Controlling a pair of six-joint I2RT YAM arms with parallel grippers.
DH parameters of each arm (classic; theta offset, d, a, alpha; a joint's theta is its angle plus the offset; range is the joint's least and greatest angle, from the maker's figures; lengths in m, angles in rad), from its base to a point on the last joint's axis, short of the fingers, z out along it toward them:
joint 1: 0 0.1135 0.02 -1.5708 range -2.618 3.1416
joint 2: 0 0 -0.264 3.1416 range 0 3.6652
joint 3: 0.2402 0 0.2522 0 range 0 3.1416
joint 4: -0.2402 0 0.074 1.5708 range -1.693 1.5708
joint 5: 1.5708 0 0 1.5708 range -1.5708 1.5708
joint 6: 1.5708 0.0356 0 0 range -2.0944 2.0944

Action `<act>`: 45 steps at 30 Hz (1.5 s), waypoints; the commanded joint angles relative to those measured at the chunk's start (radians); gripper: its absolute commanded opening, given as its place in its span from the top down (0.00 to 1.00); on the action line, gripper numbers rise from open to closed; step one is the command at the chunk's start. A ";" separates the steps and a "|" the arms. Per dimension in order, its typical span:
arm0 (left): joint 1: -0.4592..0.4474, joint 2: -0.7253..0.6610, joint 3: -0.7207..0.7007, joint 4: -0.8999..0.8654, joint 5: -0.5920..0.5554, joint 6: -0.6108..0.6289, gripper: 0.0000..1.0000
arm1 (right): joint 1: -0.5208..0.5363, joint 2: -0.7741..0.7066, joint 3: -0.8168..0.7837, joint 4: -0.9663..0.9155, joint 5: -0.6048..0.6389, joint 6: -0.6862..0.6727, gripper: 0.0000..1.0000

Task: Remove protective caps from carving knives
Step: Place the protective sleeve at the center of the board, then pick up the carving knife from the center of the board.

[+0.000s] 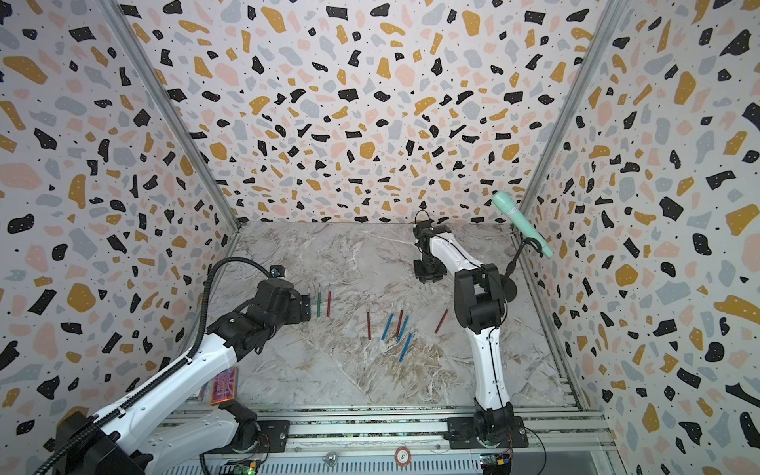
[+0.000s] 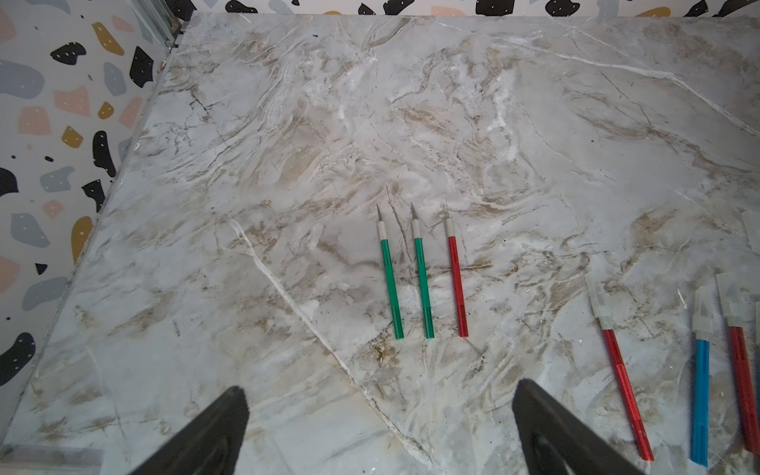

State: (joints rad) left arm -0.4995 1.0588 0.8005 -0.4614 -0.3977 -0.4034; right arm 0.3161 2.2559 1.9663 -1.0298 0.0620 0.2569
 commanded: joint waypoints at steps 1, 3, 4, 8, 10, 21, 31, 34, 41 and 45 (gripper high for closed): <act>-0.004 0.009 0.003 0.019 0.007 0.015 0.01 | 0.007 -0.153 -0.006 -0.026 0.003 0.008 0.52; -0.006 0.013 0.005 0.015 0.006 0.015 0.01 | 0.019 -0.216 -0.049 -0.003 0.012 0.007 0.45; -0.009 0.016 0.004 0.015 0.006 0.013 0.00 | 0.026 -0.248 -0.068 0.005 0.014 0.007 0.40; -0.013 0.033 0.012 0.005 -0.001 0.011 0.00 | 0.060 -0.351 -0.135 0.029 0.024 0.002 0.30; -0.017 0.041 0.014 -0.003 -0.010 0.005 0.01 | 0.087 -0.408 -0.170 0.035 0.046 0.003 0.22; -0.049 0.130 0.059 -0.098 0.029 -0.130 0.01 | 0.281 -0.811 -0.522 0.071 0.213 0.059 0.01; -0.237 0.196 0.109 -0.103 0.090 -0.507 0.01 | 0.328 -1.204 -0.851 0.137 0.209 0.124 0.01; -0.278 0.230 0.130 -0.092 0.114 -0.607 0.01 | 0.328 -1.253 -0.896 0.133 0.212 0.141 0.01; -0.360 0.345 0.190 -0.090 0.132 -0.777 0.00 | 0.334 -1.306 -0.924 0.167 0.178 0.142 0.01; -0.381 0.476 0.286 -0.138 0.192 -0.782 0.00 | 0.333 -1.320 -0.964 0.197 0.155 0.147 0.01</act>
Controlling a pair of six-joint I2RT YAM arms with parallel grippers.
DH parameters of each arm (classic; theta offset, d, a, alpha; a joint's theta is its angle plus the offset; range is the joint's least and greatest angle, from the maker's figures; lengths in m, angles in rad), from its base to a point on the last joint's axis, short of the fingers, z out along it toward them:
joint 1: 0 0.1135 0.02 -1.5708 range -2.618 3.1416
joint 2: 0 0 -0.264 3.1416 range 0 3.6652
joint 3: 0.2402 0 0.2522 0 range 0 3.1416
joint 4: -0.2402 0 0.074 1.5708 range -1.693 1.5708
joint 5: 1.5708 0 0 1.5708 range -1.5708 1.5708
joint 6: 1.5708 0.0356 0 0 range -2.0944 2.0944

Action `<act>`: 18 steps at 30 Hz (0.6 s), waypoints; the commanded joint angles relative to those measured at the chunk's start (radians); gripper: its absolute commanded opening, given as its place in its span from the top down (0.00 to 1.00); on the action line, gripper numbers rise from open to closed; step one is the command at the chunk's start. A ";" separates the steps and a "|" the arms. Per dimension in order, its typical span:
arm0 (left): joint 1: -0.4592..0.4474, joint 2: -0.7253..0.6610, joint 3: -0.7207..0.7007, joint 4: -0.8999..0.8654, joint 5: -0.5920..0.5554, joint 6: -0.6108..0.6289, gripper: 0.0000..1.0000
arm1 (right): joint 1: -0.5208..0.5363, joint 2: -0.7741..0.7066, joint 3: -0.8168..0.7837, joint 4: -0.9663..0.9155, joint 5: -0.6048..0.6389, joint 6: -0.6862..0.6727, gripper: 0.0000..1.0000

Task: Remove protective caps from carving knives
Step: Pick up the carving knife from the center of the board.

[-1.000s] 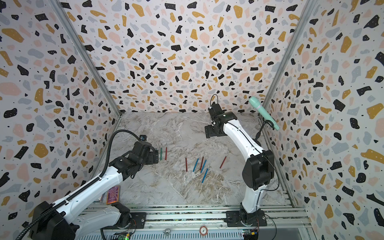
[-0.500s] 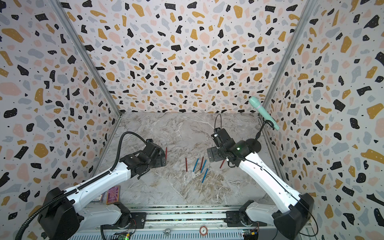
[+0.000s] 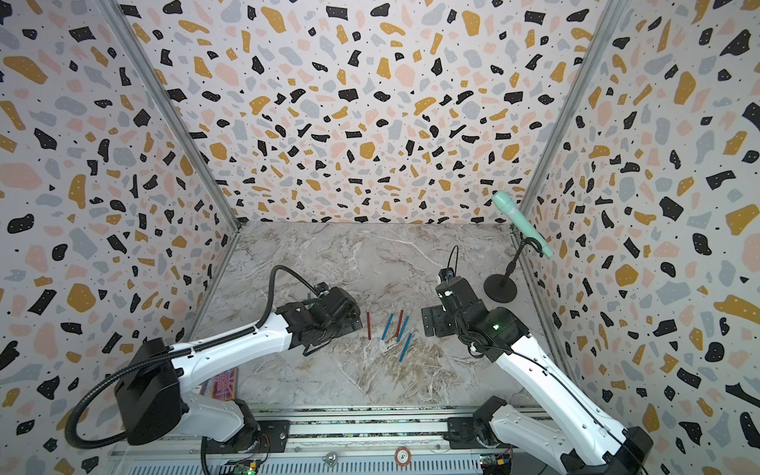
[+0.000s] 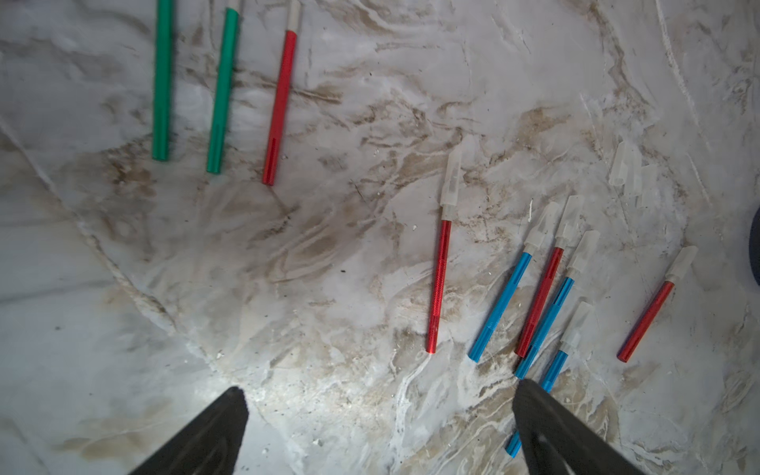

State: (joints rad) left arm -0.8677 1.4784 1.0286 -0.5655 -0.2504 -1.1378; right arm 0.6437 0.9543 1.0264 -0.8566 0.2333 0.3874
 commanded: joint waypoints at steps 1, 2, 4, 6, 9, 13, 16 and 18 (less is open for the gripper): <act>-0.018 0.089 0.080 -0.043 0.054 -0.048 0.00 | 0.005 -0.025 -0.040 0.035 -0.022 0.018 0.01; -0.022 0.114 0.093 -0.047 0.061 -0.047 0.00 | 0.005 -0.029 -0.049 0.040 -0.034 0.022 0.01; -0.033 0.159 0.118 -0.043 0.064 -0.047 0.00 | 0.005 -0.032 -0.070 0.049 -0.050 0.021 0.01; -0.036 0.196 0.135 -0.043 0.063 -0.049 0.00 | 0.005 -0.039 -0.094 0.061 -0.060 0.023 0.01; -0.036 0.255 0.163 -0.033 0.077 -0.041 0.00 | 0.006 -0.054 -0.117 0.073 -0.070 0.025 0.01; -0.036 0.331 0.209 -0.046 0.064 -0.029 0.02 | 0.006 -0.091 -0.145 0.100 -0.083 0.025 0.01; -0.037 0.368 0.234 -0.052 0.051 -0.026 0.12 | 0.006 -0.107 -0.154 0.112 -0.090 0.023 0.01; -0.035 0.390 0.248 -0.056 0.042 -0.026 0.14 | 0.006 -0.115 -0.161 0.118 -0.095 0.023 0.01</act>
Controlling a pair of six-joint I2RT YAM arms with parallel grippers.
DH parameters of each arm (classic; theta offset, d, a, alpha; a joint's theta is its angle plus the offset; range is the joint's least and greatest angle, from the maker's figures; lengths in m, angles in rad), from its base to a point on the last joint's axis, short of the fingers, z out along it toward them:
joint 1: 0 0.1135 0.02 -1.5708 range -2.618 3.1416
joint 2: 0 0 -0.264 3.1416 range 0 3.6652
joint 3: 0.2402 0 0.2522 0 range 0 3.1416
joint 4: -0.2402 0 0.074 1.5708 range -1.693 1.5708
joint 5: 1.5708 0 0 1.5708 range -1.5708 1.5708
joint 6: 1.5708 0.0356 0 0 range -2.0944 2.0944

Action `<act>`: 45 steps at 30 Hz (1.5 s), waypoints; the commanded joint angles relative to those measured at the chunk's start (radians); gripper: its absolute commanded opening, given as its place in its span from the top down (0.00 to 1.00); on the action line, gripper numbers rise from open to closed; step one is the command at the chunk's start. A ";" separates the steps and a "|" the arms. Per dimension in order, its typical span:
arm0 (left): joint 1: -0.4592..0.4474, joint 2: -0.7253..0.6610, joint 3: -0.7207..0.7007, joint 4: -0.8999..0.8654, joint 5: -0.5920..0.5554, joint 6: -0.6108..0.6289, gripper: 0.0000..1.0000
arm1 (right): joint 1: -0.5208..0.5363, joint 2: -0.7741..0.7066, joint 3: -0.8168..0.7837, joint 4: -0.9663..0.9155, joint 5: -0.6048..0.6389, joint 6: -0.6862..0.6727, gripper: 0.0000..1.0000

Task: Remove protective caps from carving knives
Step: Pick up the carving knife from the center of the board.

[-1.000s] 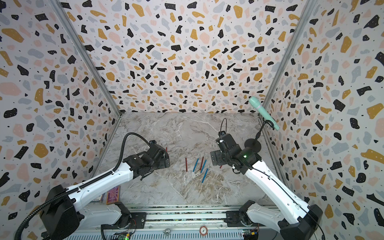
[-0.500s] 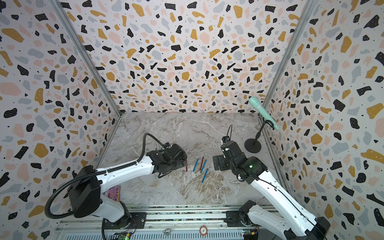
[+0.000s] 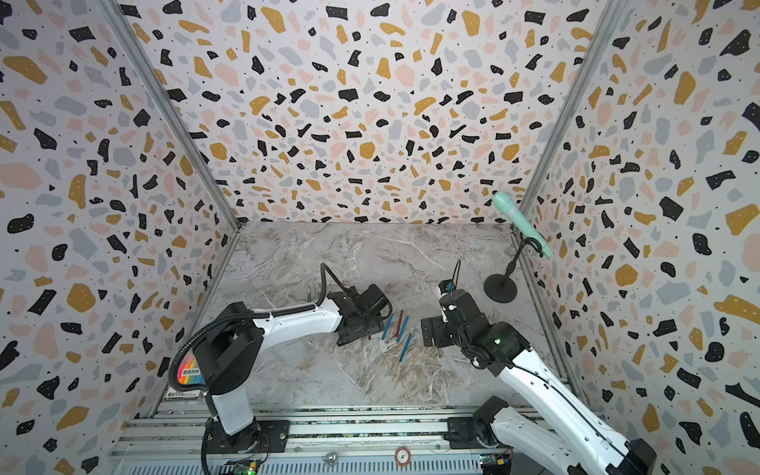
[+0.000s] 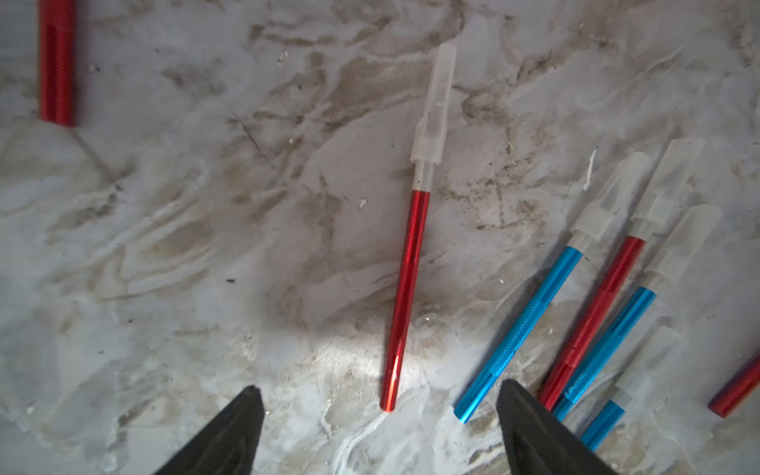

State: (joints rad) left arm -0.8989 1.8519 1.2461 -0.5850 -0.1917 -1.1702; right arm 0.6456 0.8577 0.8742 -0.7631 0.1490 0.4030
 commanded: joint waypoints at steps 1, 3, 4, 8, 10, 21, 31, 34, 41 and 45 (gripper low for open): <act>-0.004 0.026 0.035 -0.034 -0.019 0.009 0.14 | 0.005 -0.018 -0.013 0.029 -0.012 0.006 0.01; -0.003 0.050 0.058 -0.054 -0.035 0.011 0.17 | 0.006 -0.018 -0.017 0.033 -0.017 0.005 0.01; -0.003 0.059 0.066 -0.057 -0.039 0.016 0.20 | 0.006 -0.017 -0.016 0.033 -0.016 0.005 0.01; 0.003 0.088 0.098 -0.077 -0.054 0.028 0.31 | 0.009 -0.022 -0.021 0.039 -0.015 0.006 0.01; 0.011 0.098 0.106 -0.080 -0.056 0.033 0.35 | 0.010 -0.023 -0.027 0.044 -0.016 0.007 0.01; 0.032 0.147 0.128 -0.063 -0.033 0.063 0.48 | 0.020 -0.022 -0.039 0.058 -0.017 0.005 0.01; 0.034 0.171 0.144 -0.058 -0.032 0.079 0.59 | 0.027 -0.022 -0.044 0.062 -0.016 0.009 0.01; 0.034 0.177 0.142 -0.056 -0.024 0.084 0.67 | 0.028 -0.022 -0.044 0.062 -0.013 0.010 0.01; 0.034 0.196 0.148 -0.065 -0.021 0.093 0.69 | 0.031 -0.021 -0.046 0.062 -0.012 0.010 0.01; 0.034 0.205 0.149 -0.059 -0.012 0.099 0.75 | 0.032 -0.021 -0.046 0.062 -0.011 0.010 0.01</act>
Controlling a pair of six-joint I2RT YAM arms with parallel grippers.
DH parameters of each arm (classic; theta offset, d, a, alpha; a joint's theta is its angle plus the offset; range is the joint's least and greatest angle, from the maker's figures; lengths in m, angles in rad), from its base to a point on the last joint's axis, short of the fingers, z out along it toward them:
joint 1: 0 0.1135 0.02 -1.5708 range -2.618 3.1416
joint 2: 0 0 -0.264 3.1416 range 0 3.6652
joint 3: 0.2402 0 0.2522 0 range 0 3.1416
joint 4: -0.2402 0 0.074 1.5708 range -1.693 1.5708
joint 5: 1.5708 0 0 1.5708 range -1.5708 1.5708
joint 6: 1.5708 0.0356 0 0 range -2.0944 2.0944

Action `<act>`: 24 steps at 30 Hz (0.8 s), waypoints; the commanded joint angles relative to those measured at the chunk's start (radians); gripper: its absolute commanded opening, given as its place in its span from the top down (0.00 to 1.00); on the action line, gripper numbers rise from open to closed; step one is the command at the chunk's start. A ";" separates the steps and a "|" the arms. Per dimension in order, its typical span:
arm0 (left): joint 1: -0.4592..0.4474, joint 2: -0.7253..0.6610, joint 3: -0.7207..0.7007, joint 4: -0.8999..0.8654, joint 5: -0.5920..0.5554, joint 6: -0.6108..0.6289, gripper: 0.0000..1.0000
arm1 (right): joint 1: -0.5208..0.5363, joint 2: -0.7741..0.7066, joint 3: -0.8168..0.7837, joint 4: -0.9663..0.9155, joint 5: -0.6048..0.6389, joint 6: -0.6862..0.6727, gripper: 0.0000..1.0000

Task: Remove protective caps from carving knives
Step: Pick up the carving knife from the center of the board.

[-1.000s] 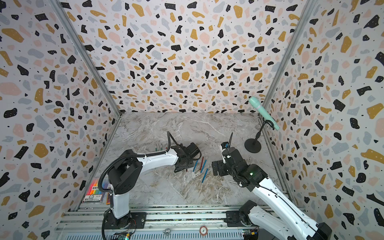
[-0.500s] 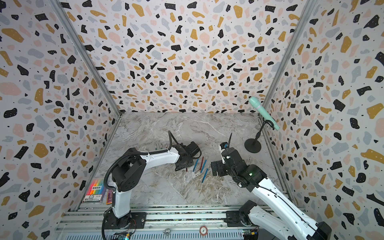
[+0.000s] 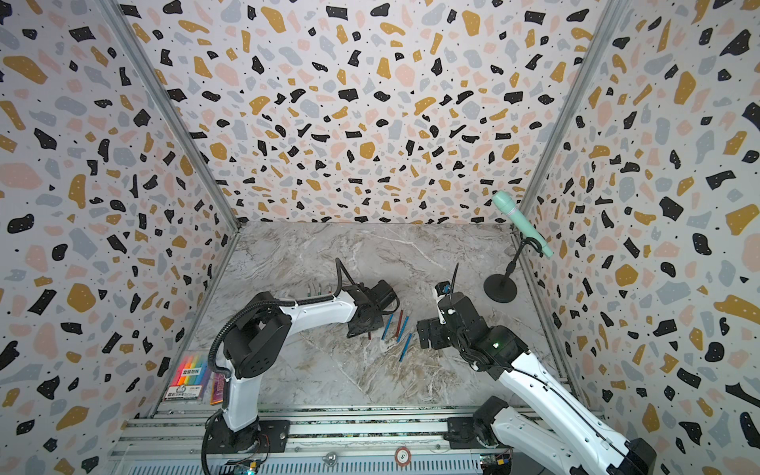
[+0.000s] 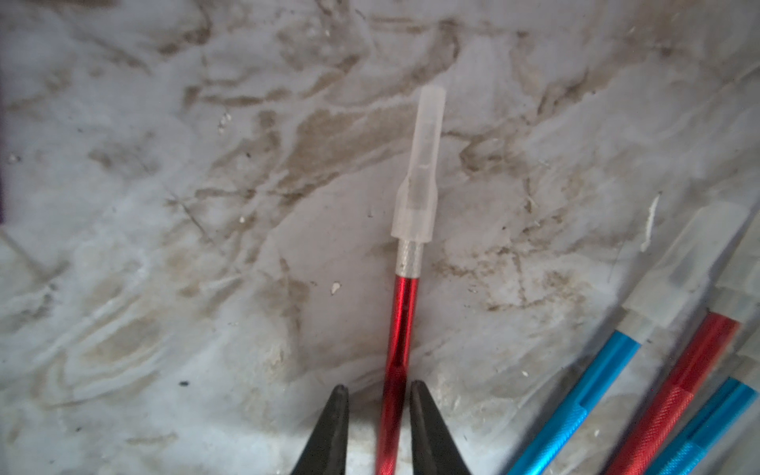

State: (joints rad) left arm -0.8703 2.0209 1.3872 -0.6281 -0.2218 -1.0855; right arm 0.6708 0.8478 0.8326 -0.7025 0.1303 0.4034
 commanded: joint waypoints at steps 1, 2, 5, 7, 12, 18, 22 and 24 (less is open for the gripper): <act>0.005 0.039 0.007 -0.016 0.018 0.015 0.75 | 0.007 -0.012 -0.004 0.001 0.010 0.010 0.01; 0.005 0.040 0.007 -0.015 0.019 0.015 0.76 | 0.007 -0.012 -0.004 0.001 0.010 0.011 0.01; 0.006 0.042 0.005 -0.008 0.019 0.017 0.81 | 0.009 -0.013 -0.005 0.003 0.009 0.012 0.01; 0.006 0.045 0.004 -0.005 0.023 0.020 0.82 | 0.009 -0.012 -0.005 0.003 0.010 0.011 0.01; 0.005 0.047 -0.002 0.000 0.024 0.023 0.84 | 0.010 -0.011 -0.006 0.004 0.009 0.012 0.01; 0.005 0.046 -0.015 0.011 0.033 0.031 0.92 | 0.010 -0.007 -0.008 0.005 0.010 0.012 0.01; 0.006 0.045 -0.029 0.019 0.036 0.035 0.93 | 0.010 -0.007 -0.007 0.005 0.011 0.011 0.01; 0.007 0.043 -0.035 0.027 0.043 0.041 1.00 | 0.011 -0.007 -0.007 0.005 0.012 0.012 0.01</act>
State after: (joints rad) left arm -0.8696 2.0254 1.3861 -0.6025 -0.2180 -1.0615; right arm 0.6758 0.8478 0.8257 -0.7013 0.1310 0.4038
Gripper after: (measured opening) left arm 0.075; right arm 0.989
